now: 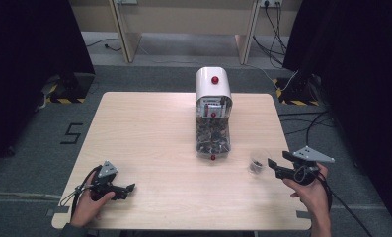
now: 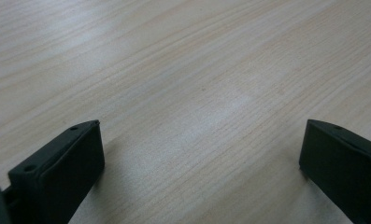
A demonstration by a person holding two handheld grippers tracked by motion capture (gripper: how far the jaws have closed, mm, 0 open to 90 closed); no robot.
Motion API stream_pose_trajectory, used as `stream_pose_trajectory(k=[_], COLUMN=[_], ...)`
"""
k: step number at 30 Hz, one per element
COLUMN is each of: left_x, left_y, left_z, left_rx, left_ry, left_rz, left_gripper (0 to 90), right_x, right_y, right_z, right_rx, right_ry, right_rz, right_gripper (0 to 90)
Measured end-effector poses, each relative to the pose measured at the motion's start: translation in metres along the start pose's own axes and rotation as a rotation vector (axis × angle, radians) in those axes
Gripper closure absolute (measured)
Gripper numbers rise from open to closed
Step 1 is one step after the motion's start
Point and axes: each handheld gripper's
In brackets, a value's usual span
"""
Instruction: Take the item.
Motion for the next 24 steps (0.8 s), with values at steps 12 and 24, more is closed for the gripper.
stream_pose_trajectory(k=[12, 24], left_x=[0.0, 0.0], left_y=[0.0, 0.0], left_z=[0.0, 0.0], left_rx=[0.0, 0.0], left_ry=[0.0, 0.0], left_rz=[0.0, 0.0], left_gripper=[0.0, 0.0], right_x=[0.001, -0.001], right_y=[0.024, 0.038], right_z=[0.006, 0.005], right_rx=[0.018, 0.051], right_ry=[-0.035, -0.01], right_rz=[-0.012, -0.012], right_gripper=[31.2, 31.2])
Point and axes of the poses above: each handheld gripper's, and its own axes: z roughly backward along the jaws, y roughly out of its underside, x roughly to its left, and after that the axes turned 9 degrees about -z, right-handed
